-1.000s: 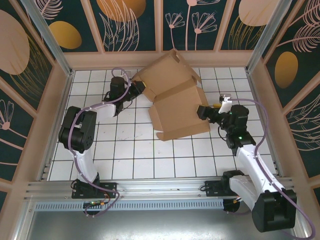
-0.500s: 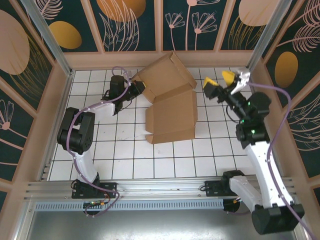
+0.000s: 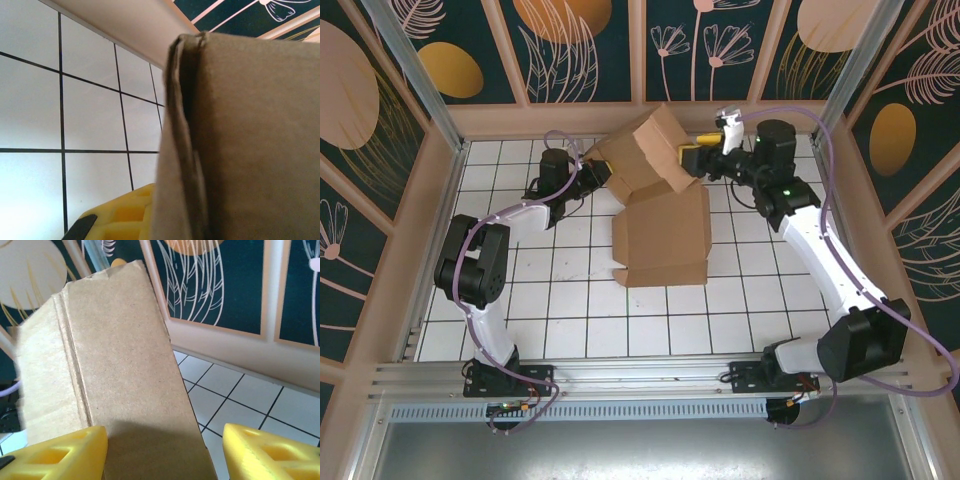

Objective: Fold the paper box

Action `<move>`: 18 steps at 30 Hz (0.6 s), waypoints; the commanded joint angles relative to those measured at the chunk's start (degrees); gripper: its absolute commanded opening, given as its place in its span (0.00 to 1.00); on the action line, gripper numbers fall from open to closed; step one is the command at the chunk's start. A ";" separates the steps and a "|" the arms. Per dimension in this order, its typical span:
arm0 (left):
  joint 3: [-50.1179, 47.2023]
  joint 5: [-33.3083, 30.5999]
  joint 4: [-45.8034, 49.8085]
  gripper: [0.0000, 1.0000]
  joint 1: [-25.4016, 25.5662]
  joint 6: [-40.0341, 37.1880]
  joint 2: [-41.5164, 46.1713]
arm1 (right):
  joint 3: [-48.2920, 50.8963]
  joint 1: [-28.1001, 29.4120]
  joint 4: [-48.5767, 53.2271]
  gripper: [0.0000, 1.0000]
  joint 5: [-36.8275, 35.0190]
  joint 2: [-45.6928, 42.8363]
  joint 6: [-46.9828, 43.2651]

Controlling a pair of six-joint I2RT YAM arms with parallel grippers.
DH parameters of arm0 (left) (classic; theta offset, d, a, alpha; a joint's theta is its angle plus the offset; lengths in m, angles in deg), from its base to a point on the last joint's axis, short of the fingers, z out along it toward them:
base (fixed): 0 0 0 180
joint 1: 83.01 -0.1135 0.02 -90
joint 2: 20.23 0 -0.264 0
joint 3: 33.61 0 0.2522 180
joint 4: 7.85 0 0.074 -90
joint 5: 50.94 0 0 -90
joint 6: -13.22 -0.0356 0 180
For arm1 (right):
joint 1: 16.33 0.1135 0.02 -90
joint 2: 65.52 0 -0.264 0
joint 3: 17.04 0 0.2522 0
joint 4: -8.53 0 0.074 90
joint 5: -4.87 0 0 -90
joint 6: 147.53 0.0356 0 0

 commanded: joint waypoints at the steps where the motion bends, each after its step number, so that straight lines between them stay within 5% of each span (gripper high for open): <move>1: 2.01 1.56 -0.54 0.00 -0.34 -0.30 2.26 | -3.48 0.99 4.46 0.62 -4.75 1.11 -6.36; 13: 1.52 1.61 -0.26 0.00 -0.33 -0.65 2.64 | -7.12 7.21 8.68 0.58 -20.23 6.74 -13.76; 18: 1.48 1.60 0.13 0.00 -0.31 -0.97 2.67 | -5.80 7.67 6.98 0.64 -17.65 6.47 -14.71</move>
